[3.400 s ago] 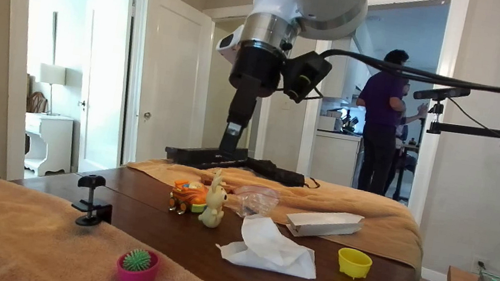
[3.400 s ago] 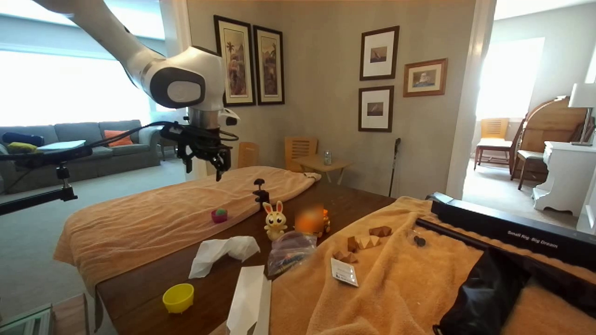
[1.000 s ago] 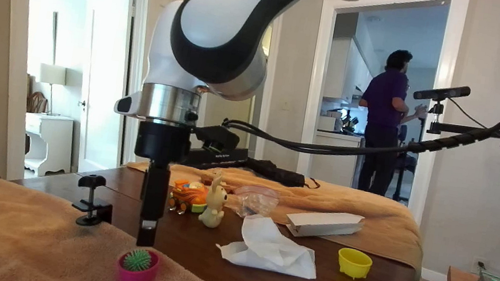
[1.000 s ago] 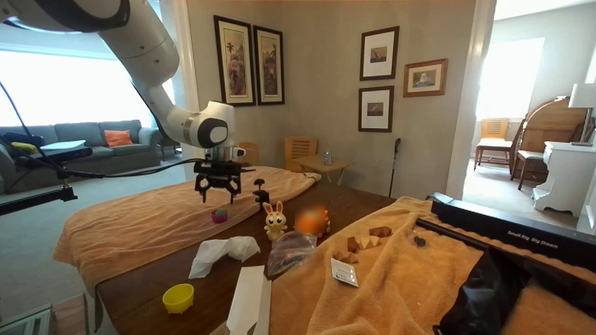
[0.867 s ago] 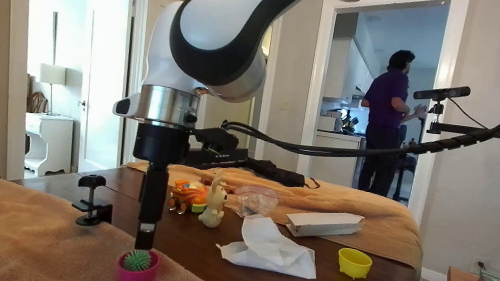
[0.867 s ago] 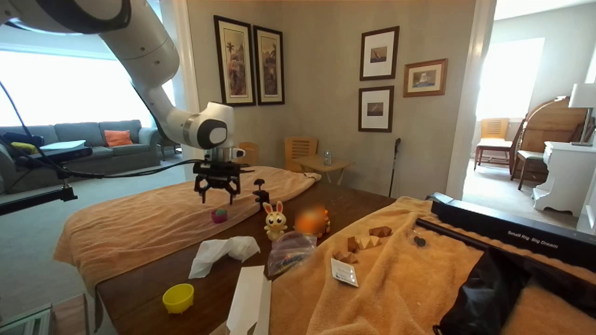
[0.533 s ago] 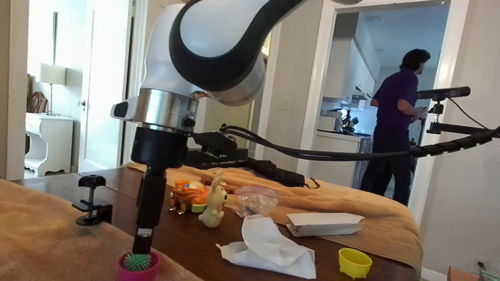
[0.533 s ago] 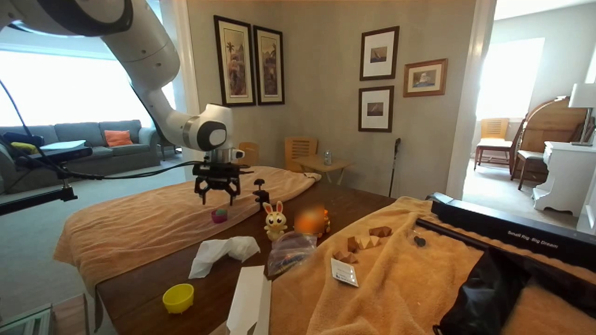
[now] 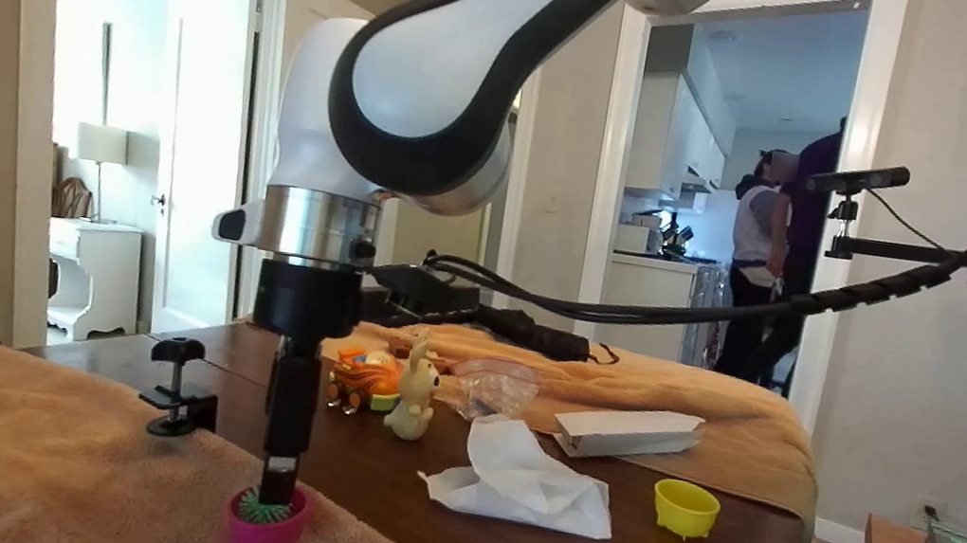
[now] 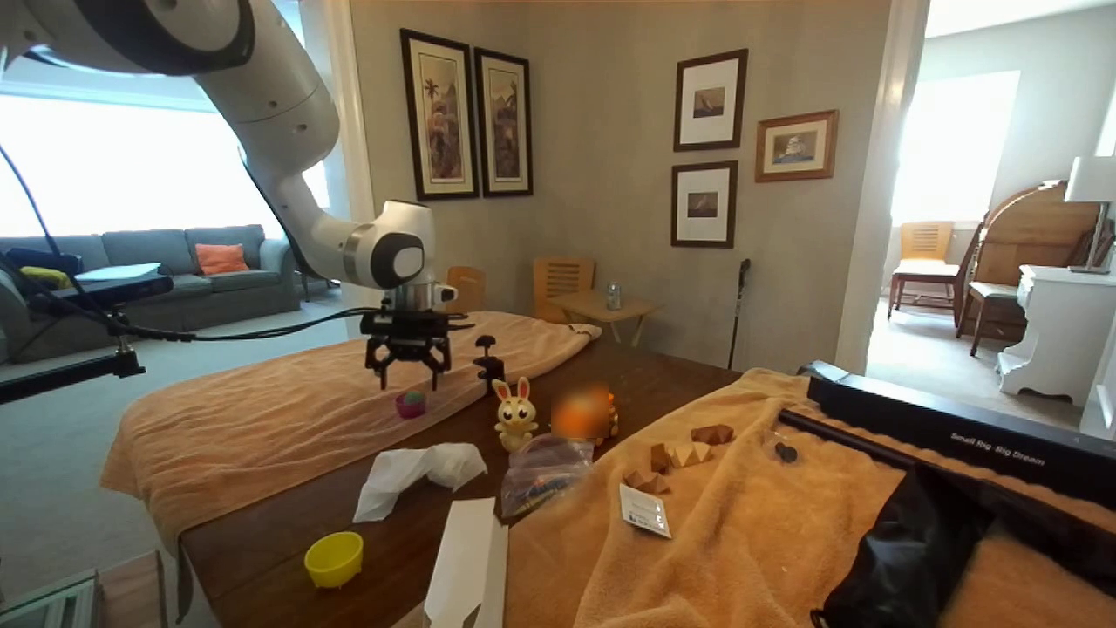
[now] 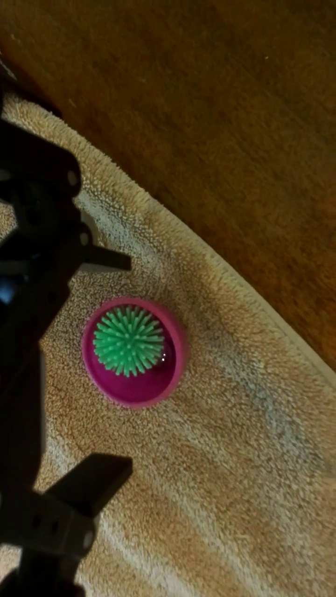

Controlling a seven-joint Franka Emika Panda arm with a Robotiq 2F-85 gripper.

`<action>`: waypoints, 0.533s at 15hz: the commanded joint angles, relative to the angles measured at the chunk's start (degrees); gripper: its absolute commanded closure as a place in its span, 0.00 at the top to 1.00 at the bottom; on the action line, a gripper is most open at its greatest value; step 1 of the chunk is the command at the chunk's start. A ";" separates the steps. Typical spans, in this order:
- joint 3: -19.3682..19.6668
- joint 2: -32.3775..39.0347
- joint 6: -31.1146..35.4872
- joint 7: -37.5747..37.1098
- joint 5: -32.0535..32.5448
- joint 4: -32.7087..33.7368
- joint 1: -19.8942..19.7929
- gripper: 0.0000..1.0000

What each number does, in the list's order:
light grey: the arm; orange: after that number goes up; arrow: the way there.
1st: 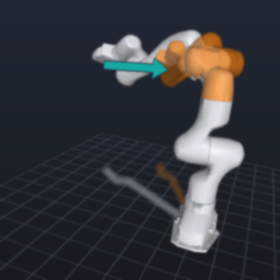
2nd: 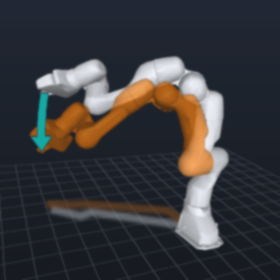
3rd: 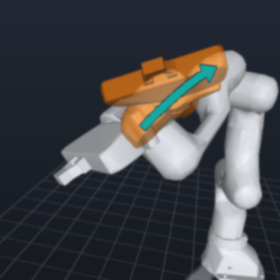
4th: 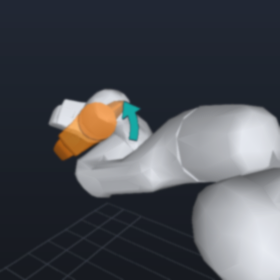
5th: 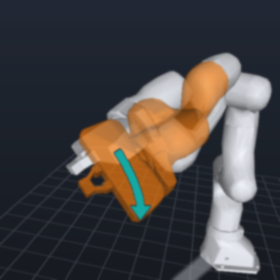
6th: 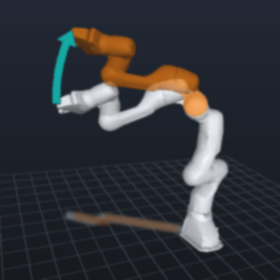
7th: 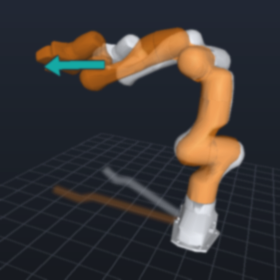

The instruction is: Move the green object from the pink bowl to the yellow bowl

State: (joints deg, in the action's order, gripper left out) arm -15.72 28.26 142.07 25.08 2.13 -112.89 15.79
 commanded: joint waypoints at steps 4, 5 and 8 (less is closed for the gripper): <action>0.88 1.75 1.01 -3.90 3.80 1.88 0.70 1.00; 0.92 1.80 1.15 -3.99 3.85 1.88 0.71 1.00; 0.94 1.96 1.40 -4.15 3.93 1.90 0.79 1.00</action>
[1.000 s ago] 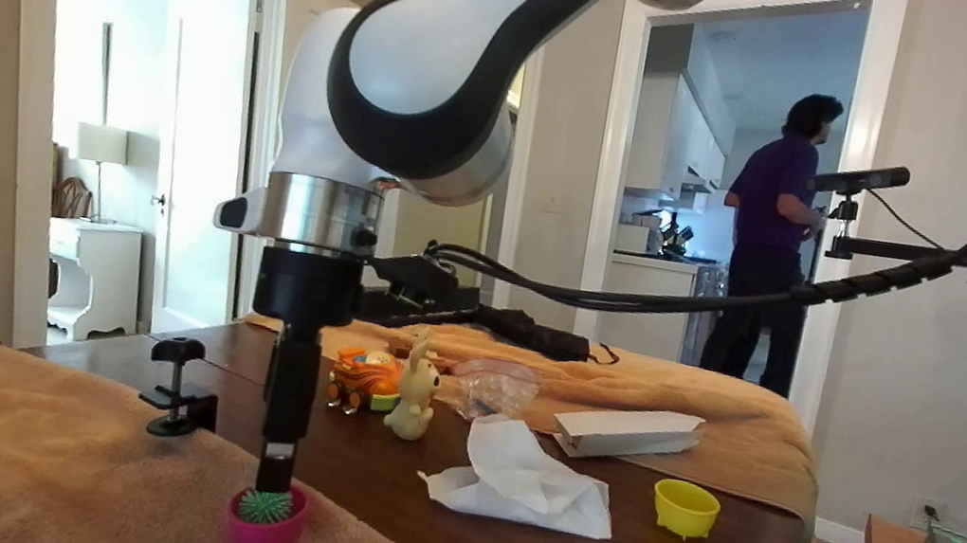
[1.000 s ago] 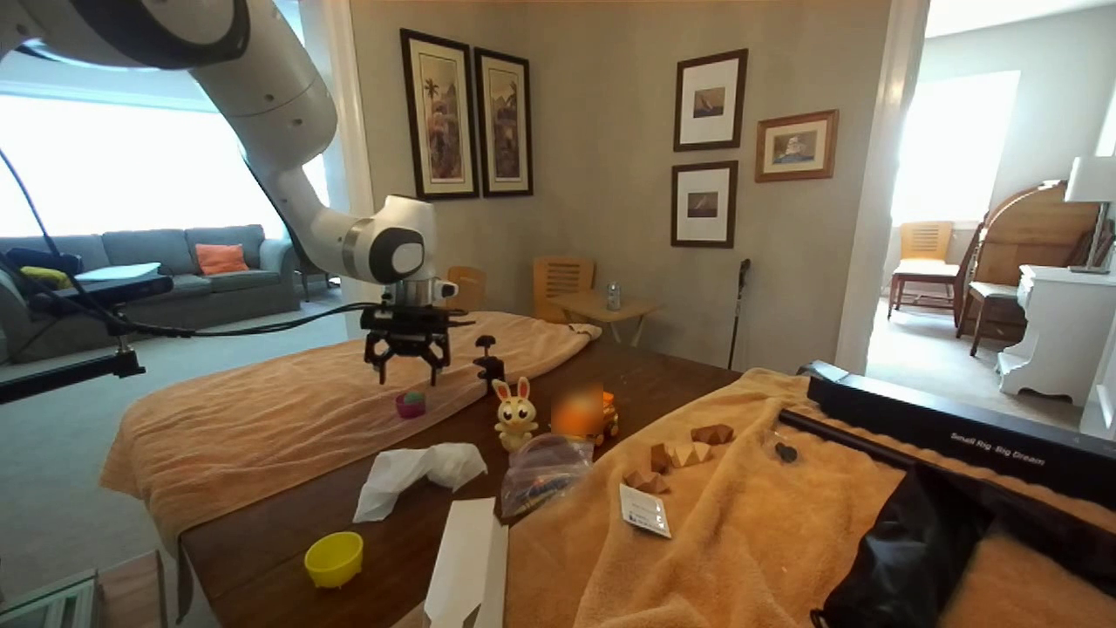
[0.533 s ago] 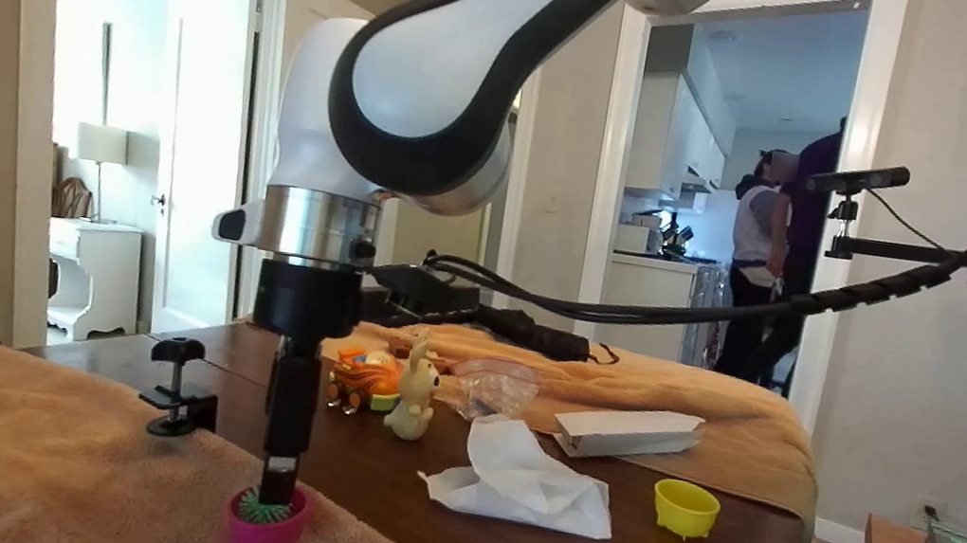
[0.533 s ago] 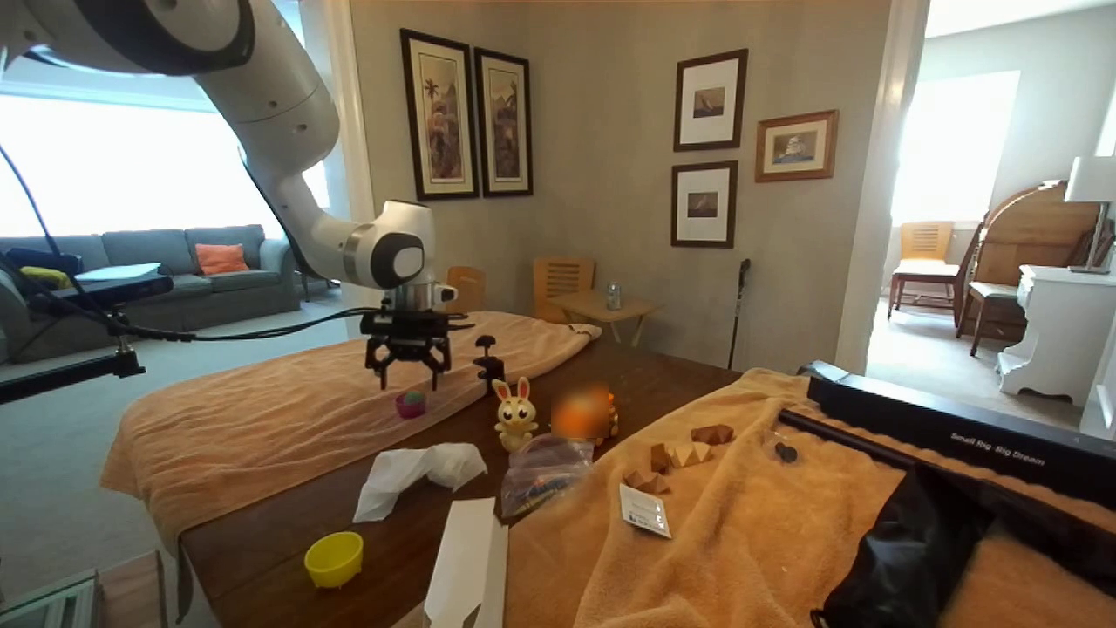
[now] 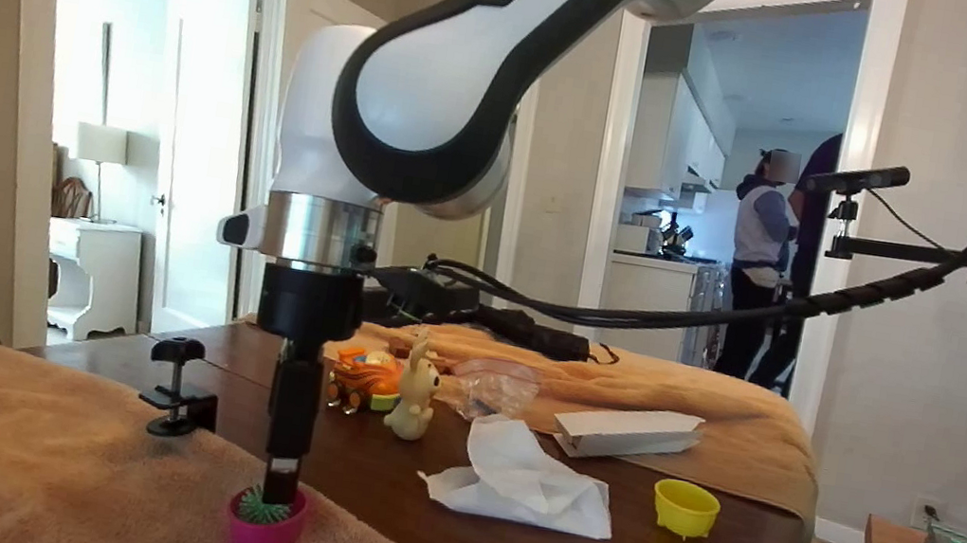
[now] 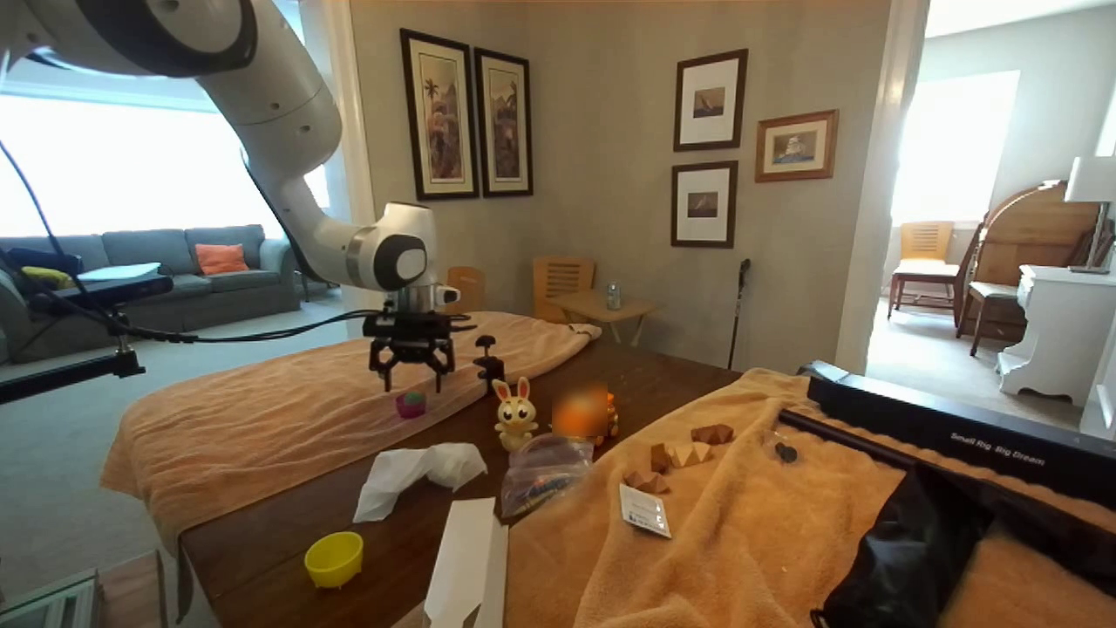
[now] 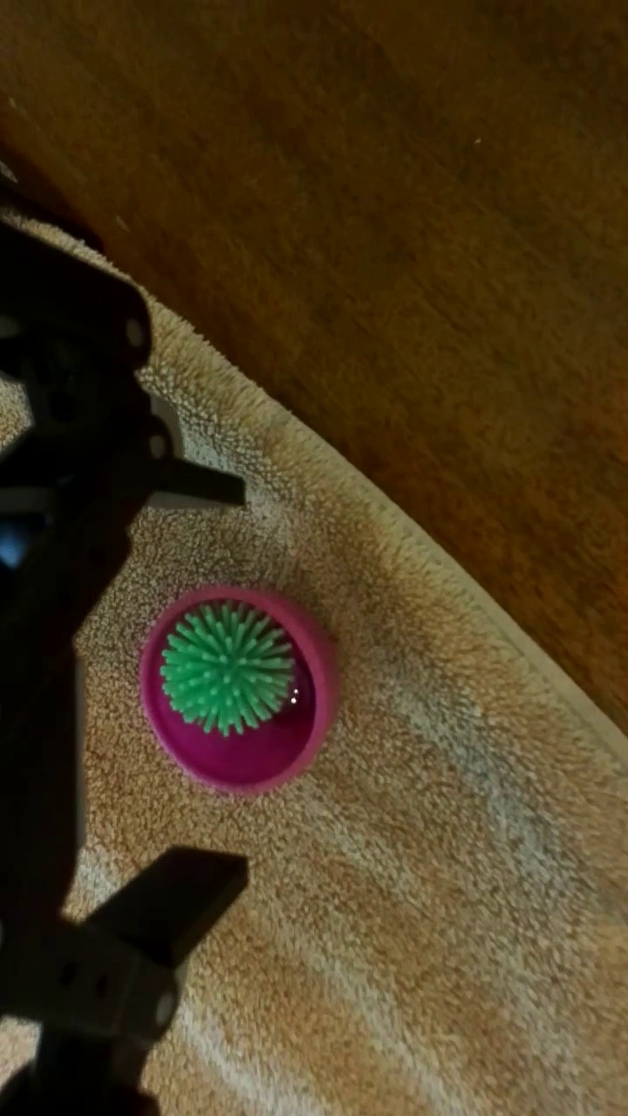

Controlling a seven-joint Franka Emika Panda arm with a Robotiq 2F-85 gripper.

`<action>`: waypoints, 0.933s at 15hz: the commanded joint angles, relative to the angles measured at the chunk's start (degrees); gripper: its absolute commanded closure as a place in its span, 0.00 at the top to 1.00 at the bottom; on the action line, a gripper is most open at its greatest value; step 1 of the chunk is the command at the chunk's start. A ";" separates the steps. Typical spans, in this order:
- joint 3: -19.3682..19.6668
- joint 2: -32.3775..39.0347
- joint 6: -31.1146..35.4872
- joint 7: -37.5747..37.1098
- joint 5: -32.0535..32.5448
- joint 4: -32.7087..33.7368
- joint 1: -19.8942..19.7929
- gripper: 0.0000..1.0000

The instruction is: Move the green object from the pink bowl to the yellow bowl

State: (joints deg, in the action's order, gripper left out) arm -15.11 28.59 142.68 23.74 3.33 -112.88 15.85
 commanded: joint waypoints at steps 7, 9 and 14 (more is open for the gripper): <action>0.23 2.24 1.27 -2.87 2.84 2.06 1.12 1.00; 0.16 2.21 1.25 -2.84 2.80 2.17 1.23 1.00; 0.15 2.24 1.19 -2.79 2.78 2.63 1.47 0.91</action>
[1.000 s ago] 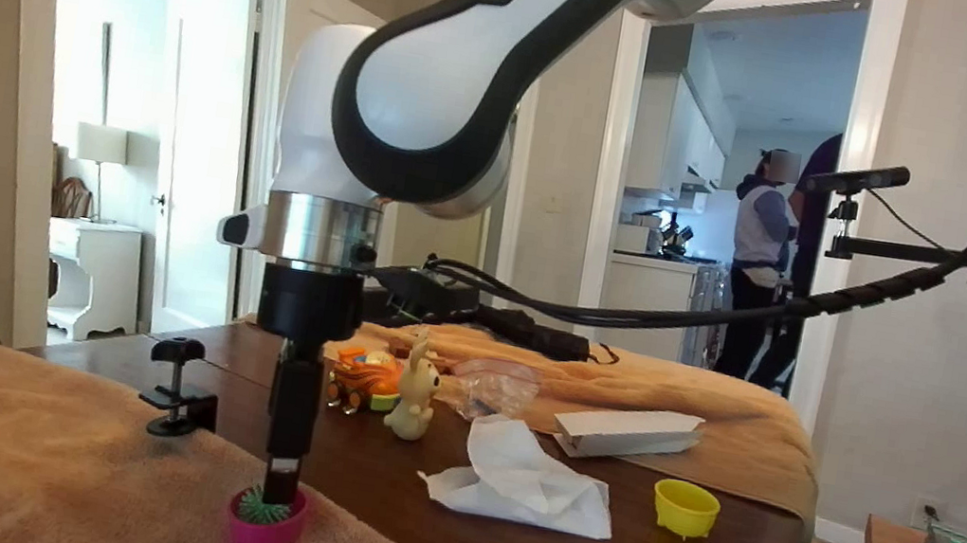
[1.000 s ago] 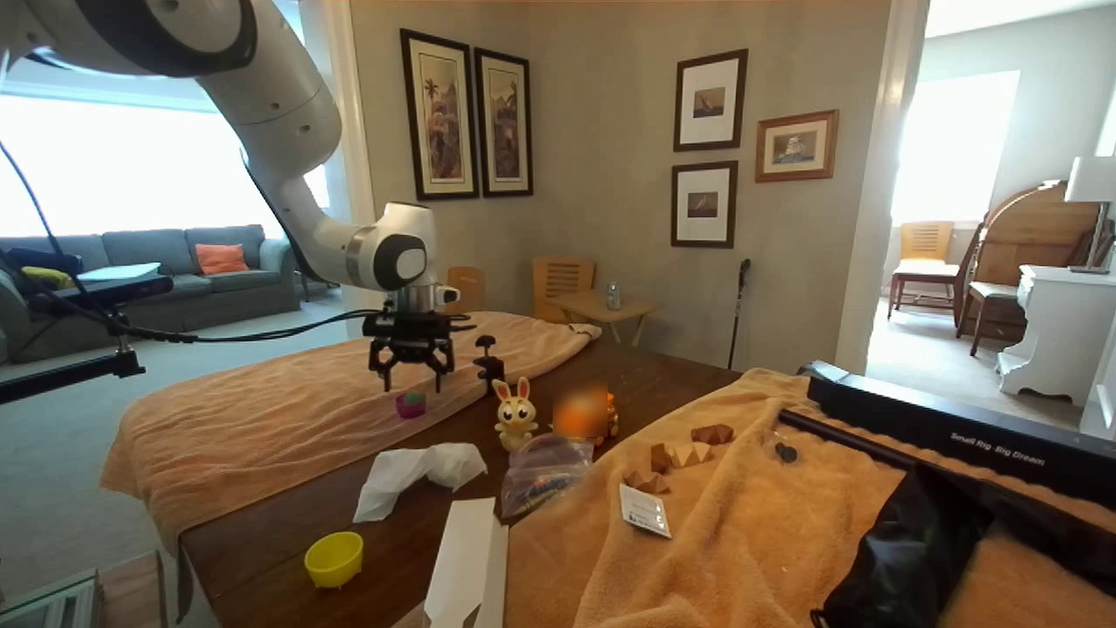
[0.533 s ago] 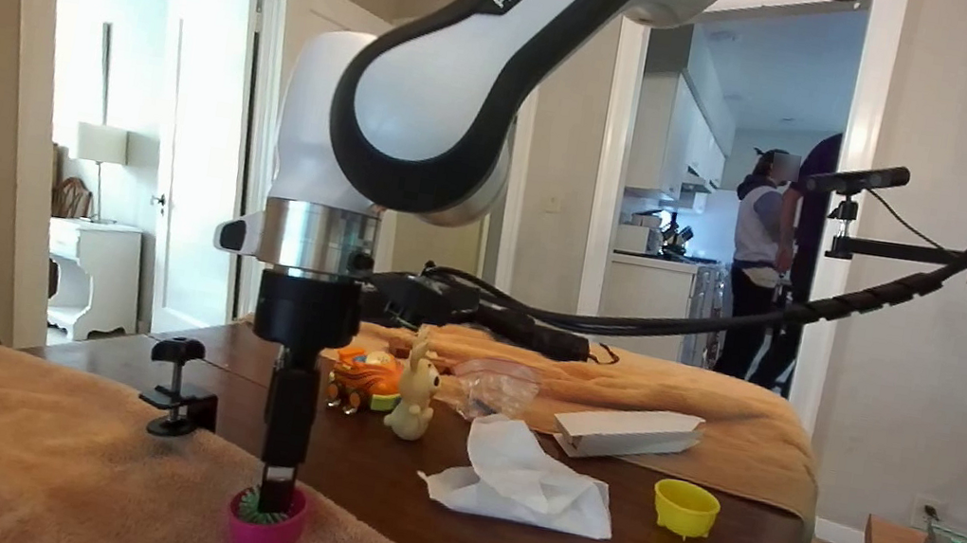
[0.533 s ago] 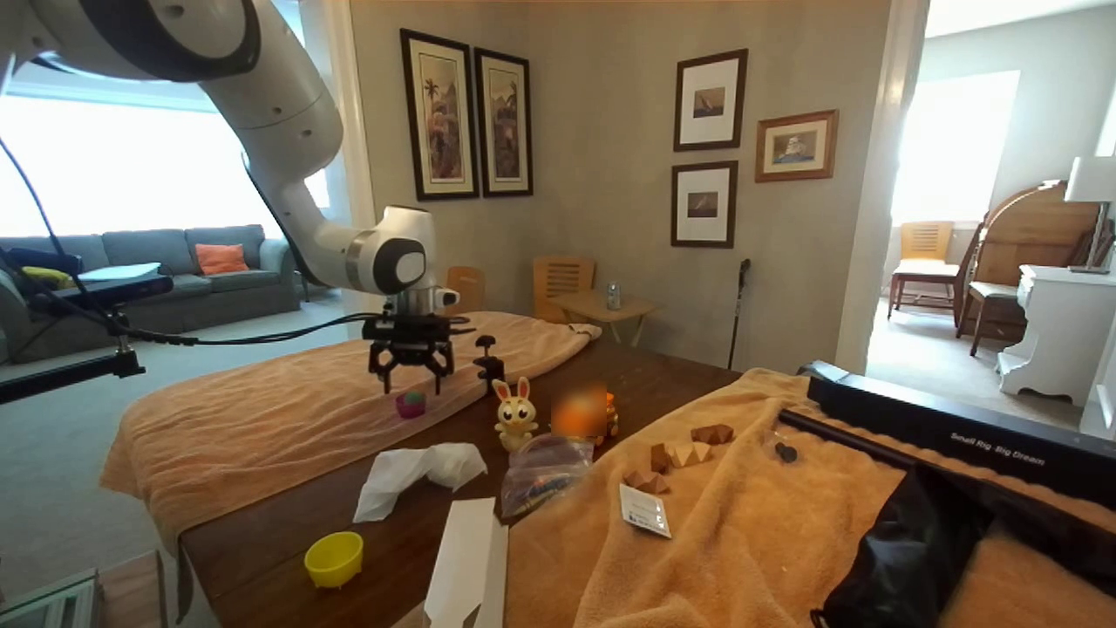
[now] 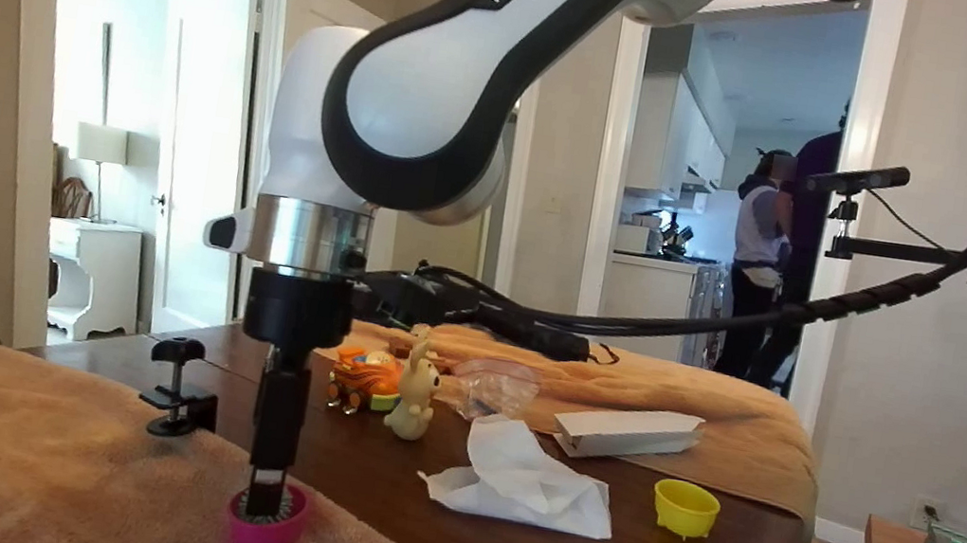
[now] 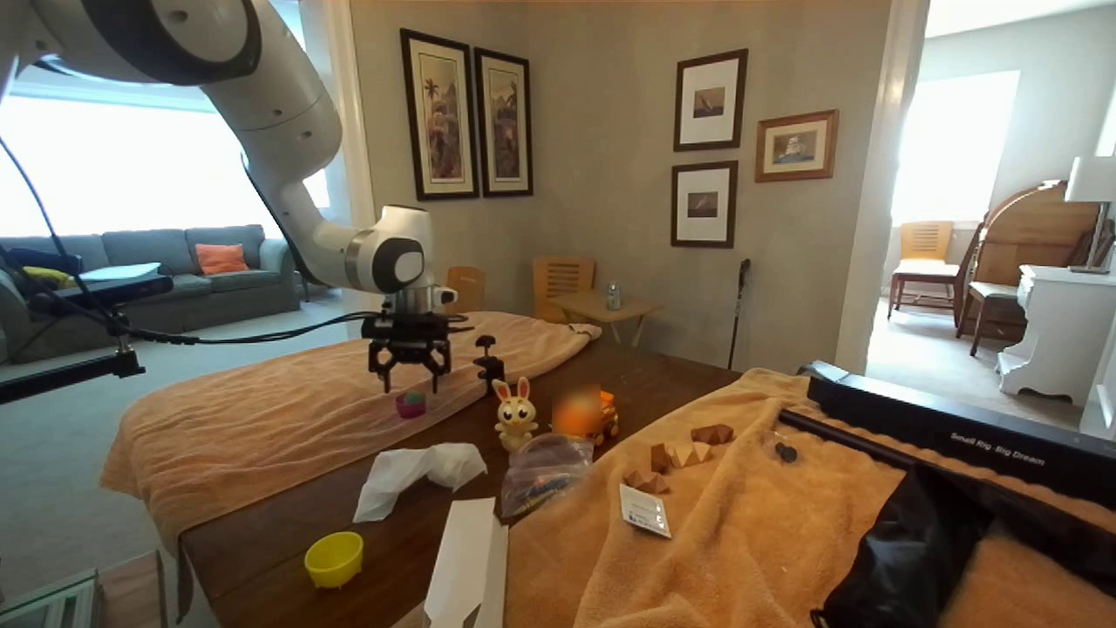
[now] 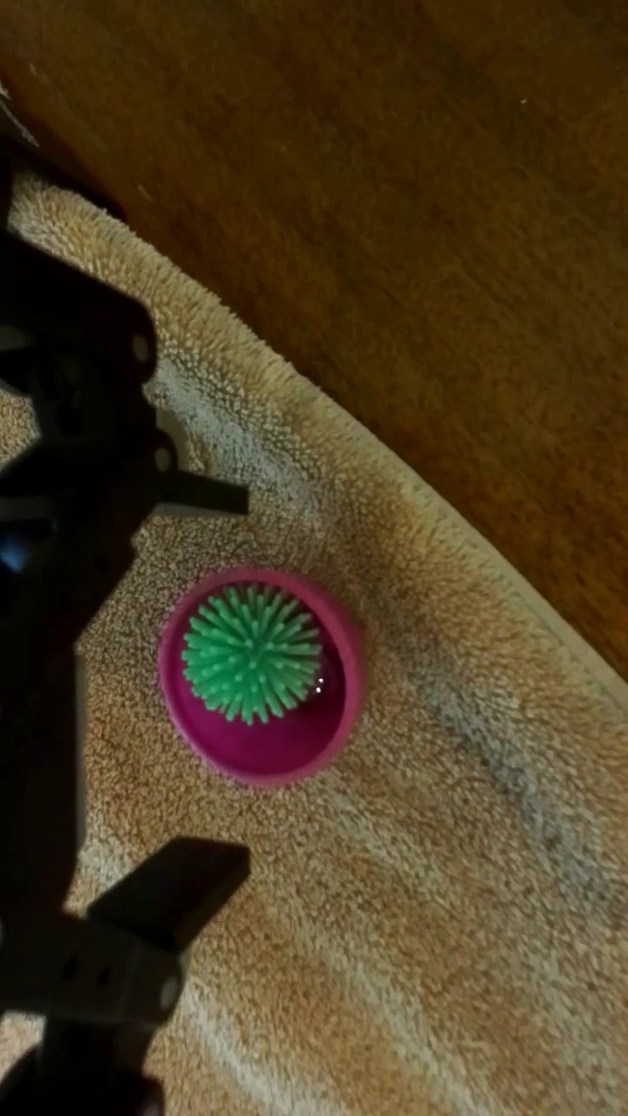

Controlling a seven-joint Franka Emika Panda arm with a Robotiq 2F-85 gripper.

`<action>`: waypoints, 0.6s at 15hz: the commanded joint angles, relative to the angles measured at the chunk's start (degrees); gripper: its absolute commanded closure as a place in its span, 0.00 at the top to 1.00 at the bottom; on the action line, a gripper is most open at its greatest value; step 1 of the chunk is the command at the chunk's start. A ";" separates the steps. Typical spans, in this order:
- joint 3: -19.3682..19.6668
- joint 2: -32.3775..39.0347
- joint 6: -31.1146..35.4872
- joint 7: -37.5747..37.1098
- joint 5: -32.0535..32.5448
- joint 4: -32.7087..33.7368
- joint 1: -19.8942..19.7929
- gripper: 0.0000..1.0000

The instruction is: Move the green object from the pink bowl to the yellow bowl

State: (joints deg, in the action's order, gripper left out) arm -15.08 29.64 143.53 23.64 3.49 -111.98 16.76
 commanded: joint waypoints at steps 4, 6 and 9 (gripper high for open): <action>0.13 1.16 0.35 -2.67 2.67 1.69 0.59 0.91; 0.12 1.14 0.34 -2.66 2.64 1.71 0.58 0.89; 0.11 1.07 0.32 -2.65 2.63 1.67 0.58 0.80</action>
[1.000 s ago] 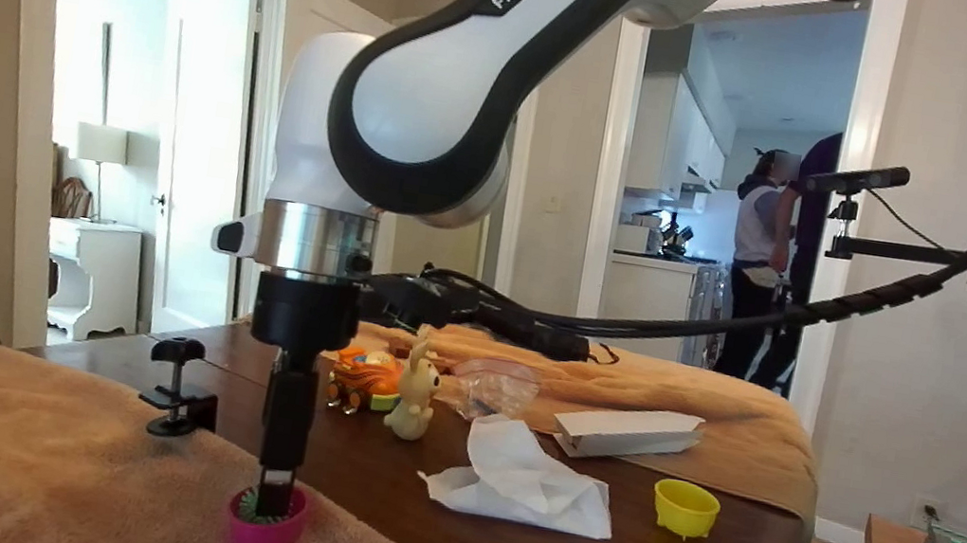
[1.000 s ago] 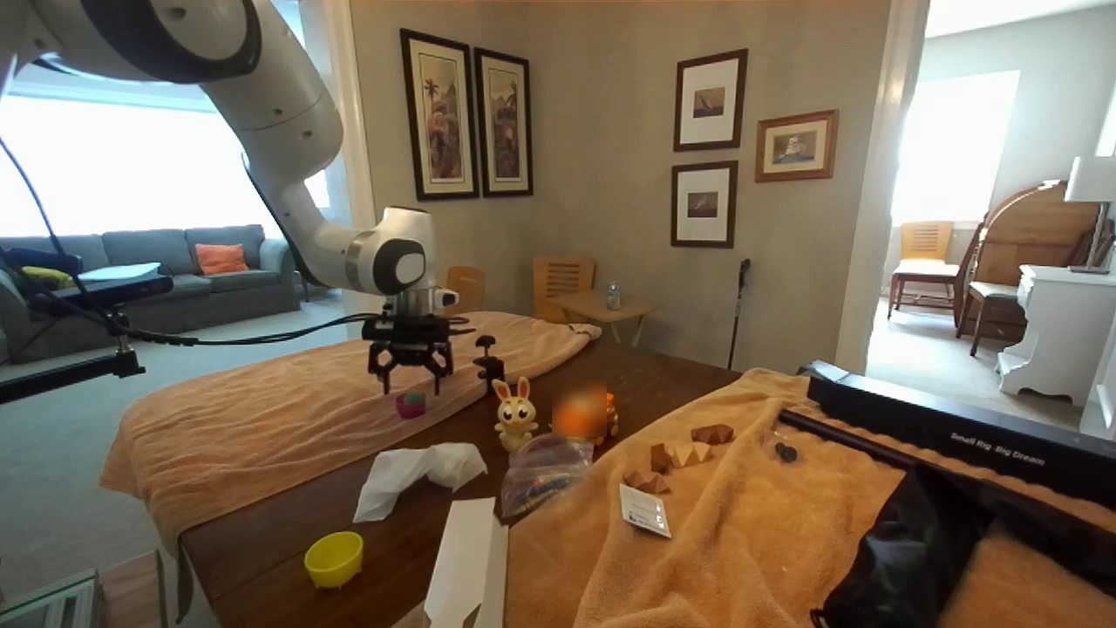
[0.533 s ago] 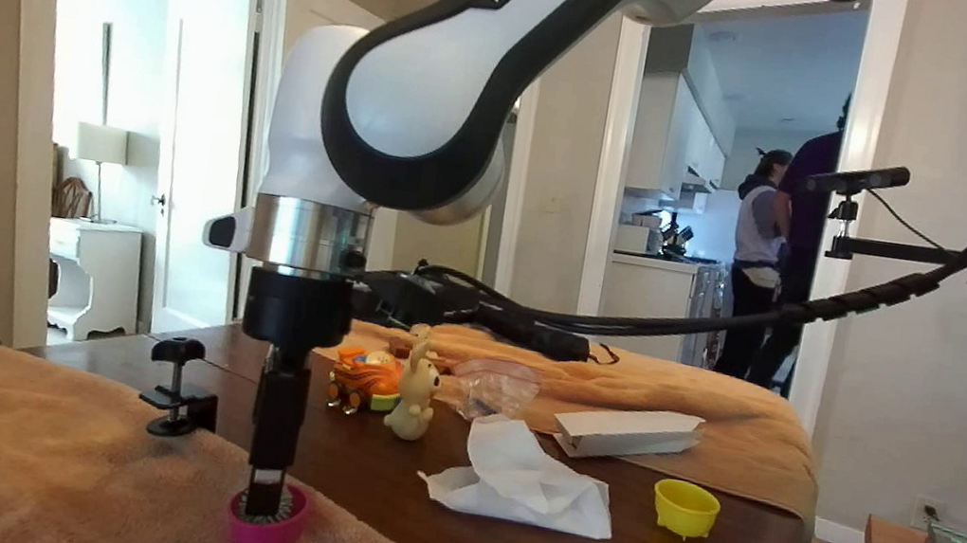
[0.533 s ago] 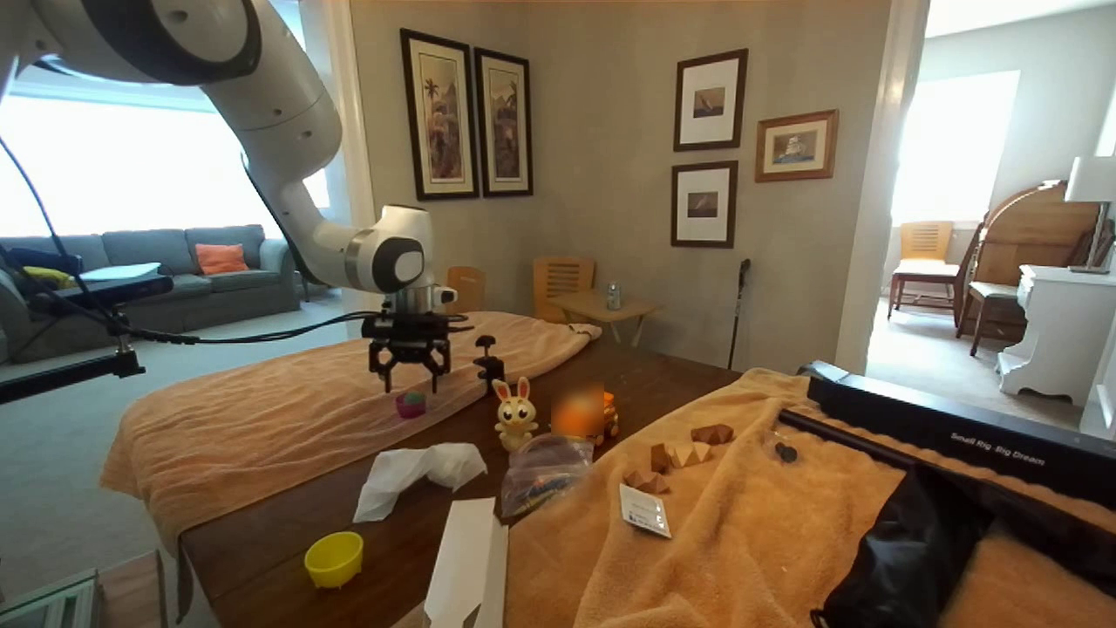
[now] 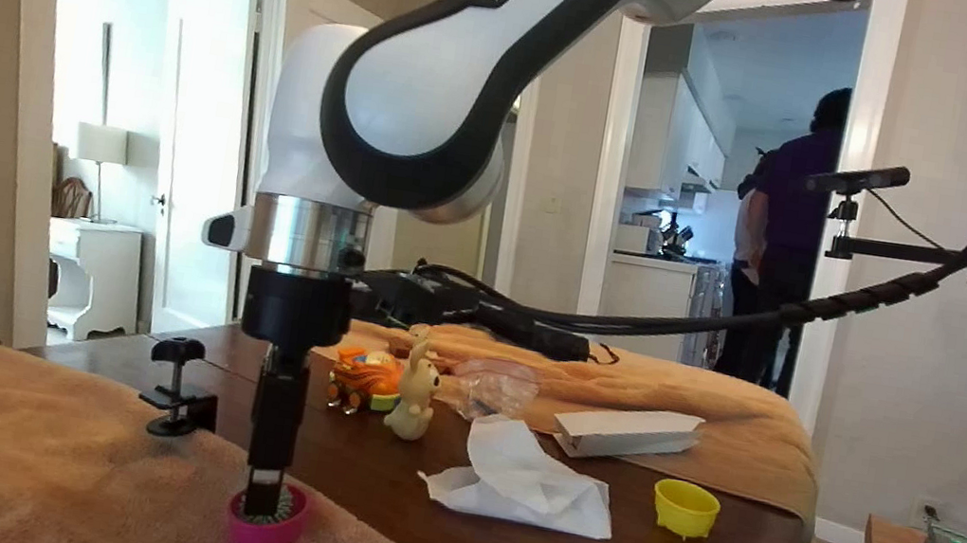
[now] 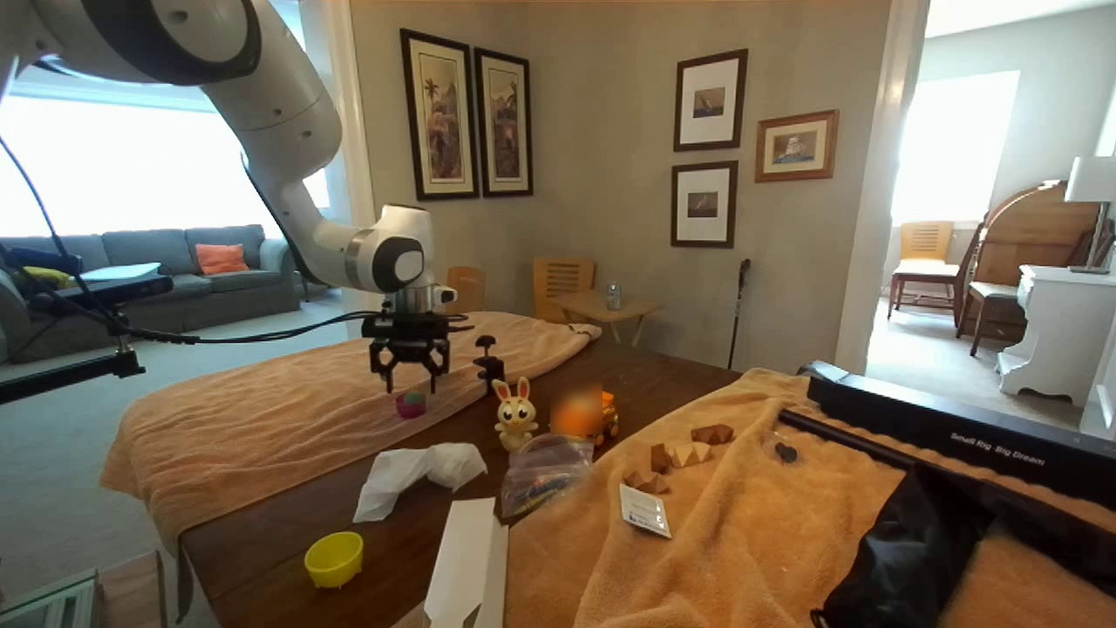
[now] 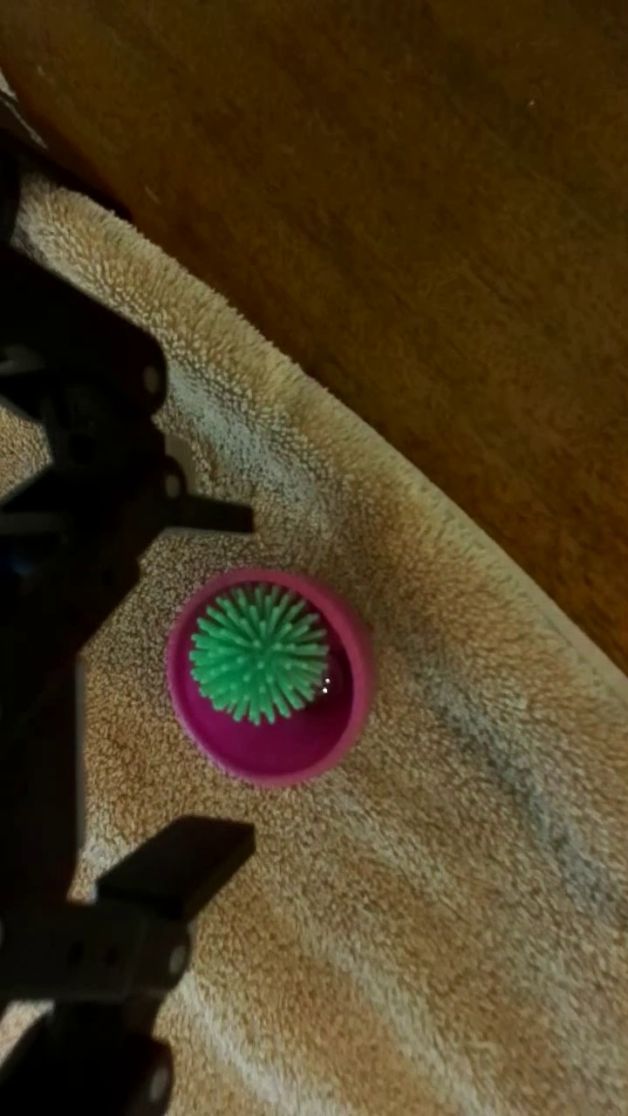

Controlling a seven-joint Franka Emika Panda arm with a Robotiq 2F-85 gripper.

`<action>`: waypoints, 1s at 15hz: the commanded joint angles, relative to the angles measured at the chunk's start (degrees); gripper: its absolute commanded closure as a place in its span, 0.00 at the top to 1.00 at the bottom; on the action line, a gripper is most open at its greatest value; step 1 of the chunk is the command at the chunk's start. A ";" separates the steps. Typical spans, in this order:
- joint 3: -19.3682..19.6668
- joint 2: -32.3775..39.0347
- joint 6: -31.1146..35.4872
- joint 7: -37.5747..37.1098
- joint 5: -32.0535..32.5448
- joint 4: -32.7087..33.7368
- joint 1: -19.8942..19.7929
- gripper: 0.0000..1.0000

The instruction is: Move the green object from the pink bowl to the yellow bowl

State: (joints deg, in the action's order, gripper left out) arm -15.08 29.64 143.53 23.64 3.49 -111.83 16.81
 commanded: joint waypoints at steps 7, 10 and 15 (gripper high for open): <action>0.06 0.78 0.27 -2.69 2.58 1.43 0.51 0.75; 0.03 0.81 0.24 -2.65 2.51 1.53 0.48 0.74; 0.00 0.75 0.19 -2.63 2.53 1.48 0.52 0.58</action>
State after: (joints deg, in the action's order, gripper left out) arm -15.08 29.64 143.53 23.64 3.49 -111.60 16.85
